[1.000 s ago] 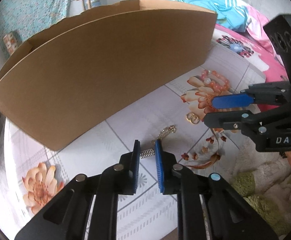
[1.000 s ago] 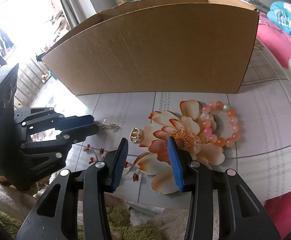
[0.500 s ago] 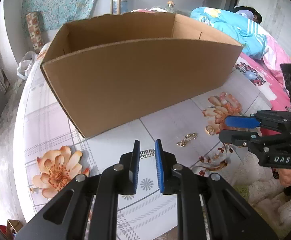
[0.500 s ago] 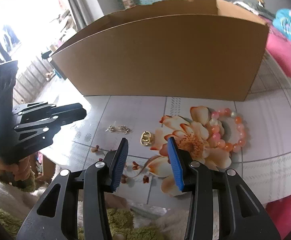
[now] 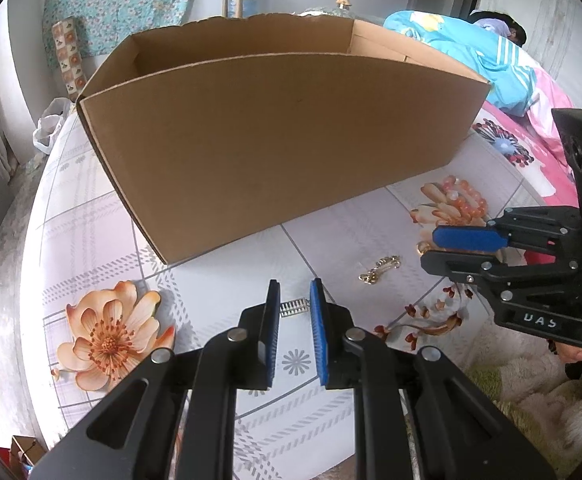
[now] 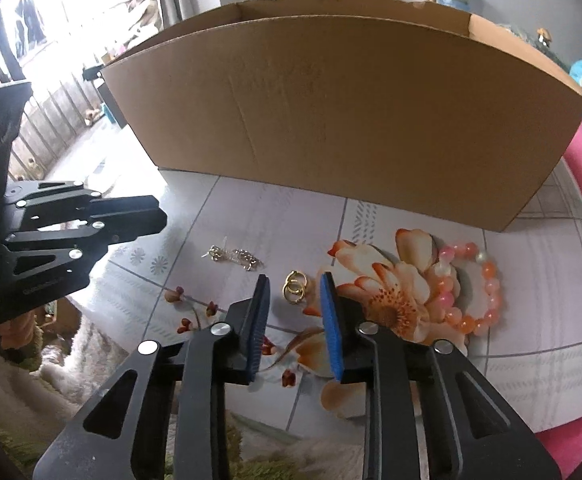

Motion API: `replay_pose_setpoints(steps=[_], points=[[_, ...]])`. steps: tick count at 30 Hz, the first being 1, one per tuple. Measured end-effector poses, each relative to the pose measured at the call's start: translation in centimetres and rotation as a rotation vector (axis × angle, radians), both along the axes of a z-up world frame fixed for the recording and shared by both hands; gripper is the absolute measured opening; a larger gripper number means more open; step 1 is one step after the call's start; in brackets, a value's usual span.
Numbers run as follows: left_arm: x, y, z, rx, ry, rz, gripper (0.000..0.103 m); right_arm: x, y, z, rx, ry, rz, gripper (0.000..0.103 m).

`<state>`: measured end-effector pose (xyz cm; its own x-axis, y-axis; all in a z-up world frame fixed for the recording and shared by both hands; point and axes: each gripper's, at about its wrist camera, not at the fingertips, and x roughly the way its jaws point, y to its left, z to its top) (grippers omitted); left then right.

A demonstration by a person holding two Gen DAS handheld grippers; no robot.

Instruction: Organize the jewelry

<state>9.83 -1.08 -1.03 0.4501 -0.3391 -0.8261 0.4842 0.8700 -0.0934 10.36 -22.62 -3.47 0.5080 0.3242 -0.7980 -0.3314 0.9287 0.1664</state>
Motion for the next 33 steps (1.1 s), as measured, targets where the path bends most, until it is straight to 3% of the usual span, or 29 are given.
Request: replay_pose_setpoints(steps=[7, 13, 29, 32, 33], points=[[0.1, 0.2, -0.1, -0.002, 0.004, 0.000, 0.014, 0.7, 1.7, -0.6, -0.037, -0.004, -0.023, 0.006], [0.0, 0.2, -0.1, -0.001, 0.003, 0.001, 0.014, 0.7, 1.3, -0.4, -0.028, 0.000, -0.027, 0.002], [-0.6, 0.3, 0.7, -0.002, -0.020, -0.003, 0.014, -1.7, 0.0, 1.4, -0.002, -0.038, -0.031, 0.001], [-0.8, 0.2, 0.8, -0.002, -0.024, -0.006, 0.014, -1.8, -0.1, 1.2, 0.006, -0.026, -0.030, 0.005], [-0.9, 0.2, 0.9, -0.003, -0.024, -0.007, 0.014, -1.9, 0.0, 1.1, 0.009, -0.025, -0.029, 0.014]])
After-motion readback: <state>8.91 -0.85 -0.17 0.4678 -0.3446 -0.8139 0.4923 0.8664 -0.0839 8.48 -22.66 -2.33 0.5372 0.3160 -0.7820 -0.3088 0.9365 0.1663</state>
